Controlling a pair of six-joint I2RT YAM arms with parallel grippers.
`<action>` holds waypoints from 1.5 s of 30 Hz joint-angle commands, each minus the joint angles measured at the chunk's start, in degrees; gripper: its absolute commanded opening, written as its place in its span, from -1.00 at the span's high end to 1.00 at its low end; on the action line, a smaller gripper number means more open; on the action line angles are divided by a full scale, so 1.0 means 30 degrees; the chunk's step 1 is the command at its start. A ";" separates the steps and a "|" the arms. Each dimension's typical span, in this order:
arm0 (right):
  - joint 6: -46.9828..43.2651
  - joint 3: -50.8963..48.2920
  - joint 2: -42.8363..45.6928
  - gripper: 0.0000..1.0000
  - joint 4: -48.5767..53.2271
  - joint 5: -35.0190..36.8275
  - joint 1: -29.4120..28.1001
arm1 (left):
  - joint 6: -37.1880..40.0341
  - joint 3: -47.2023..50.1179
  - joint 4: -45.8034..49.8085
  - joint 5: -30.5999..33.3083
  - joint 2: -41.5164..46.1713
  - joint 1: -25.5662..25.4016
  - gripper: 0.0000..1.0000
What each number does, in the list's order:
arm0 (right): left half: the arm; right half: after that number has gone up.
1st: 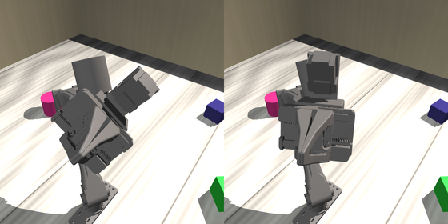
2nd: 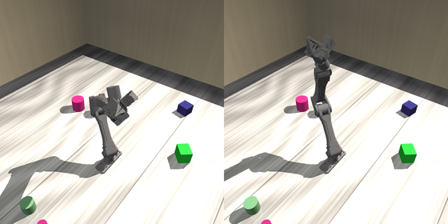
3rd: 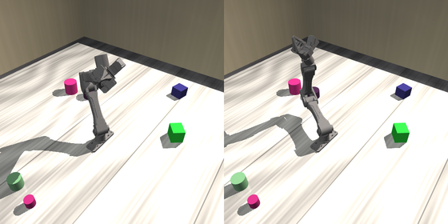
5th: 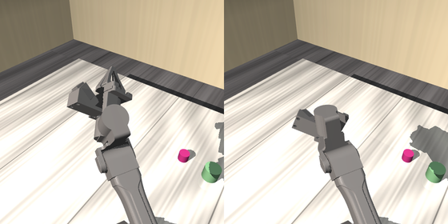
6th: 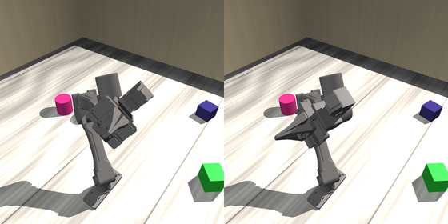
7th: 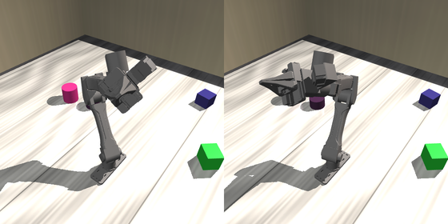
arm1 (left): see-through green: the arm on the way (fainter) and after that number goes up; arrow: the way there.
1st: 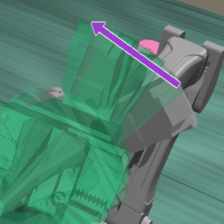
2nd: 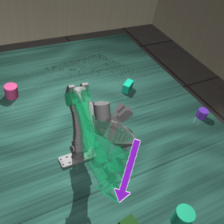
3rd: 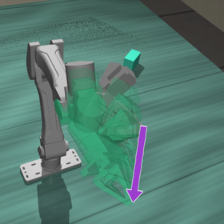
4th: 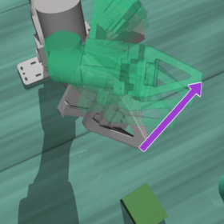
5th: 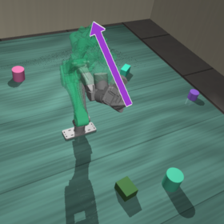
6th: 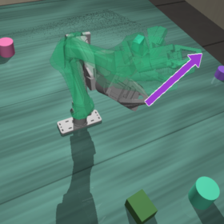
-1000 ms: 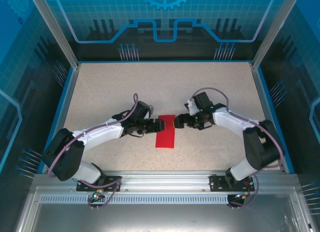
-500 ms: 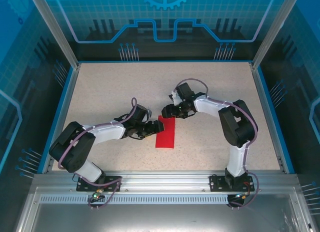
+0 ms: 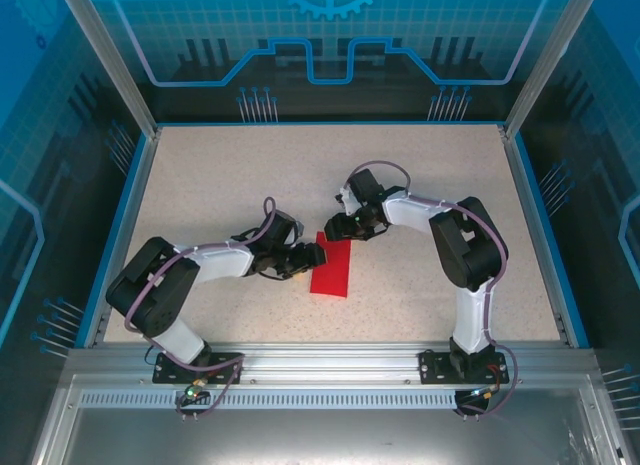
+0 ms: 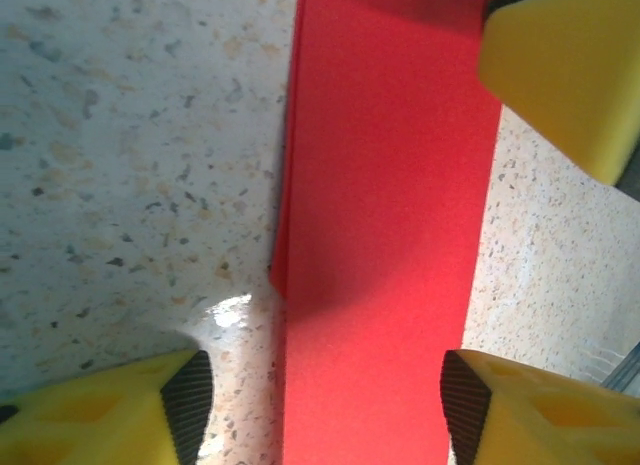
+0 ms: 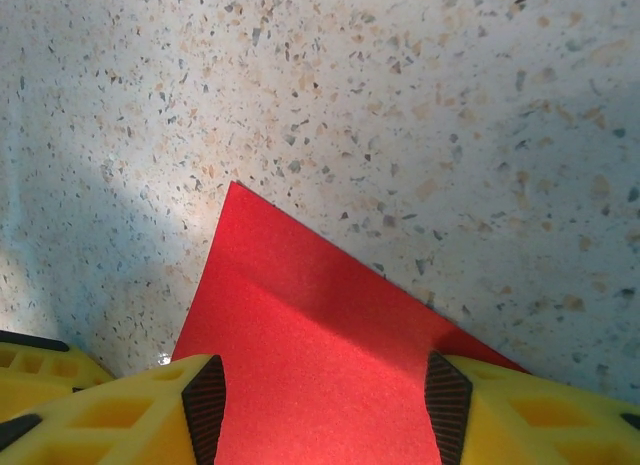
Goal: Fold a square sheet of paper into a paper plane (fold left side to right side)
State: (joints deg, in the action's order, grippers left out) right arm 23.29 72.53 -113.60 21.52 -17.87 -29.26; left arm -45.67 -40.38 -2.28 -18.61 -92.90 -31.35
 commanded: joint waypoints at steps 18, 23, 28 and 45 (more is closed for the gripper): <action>-0.0344 -0.0198 -0.0460 -0.17 0.0390 0.0340 -0.0194 | -0.0421 -0.0047 -0.0770 -0.1534 -0.0212 -0.0175 0.38; -0.0482 -0.0214 -0.0059 -0.21 -0.0005 0.0355 -0.0137 | -0.0570 0.0053 -0.0737 -0.1523 -0.0091 -0.0168 0.57; -0.1253 -0.0658 0.1521 -0.37 -0.0760 0.0777 0.0100 | -0.0839 0.0188 -0.0749 -0.1444 0.0072 -0.0251 0.78; -0.4744 -1.3927 1.6262 -0.60 -0.4612 0.4845 -0.4192 | -0.1940 -0.0366 -0.0434 -0.1682 0.0710 -0.0538 0.93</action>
State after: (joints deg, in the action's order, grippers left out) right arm 11.86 34.68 -69.32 10.28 -8.38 -37.91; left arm -50.98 -40.34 -5.69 -22.39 -92.40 -32.82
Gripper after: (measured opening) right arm 0.798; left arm 0.050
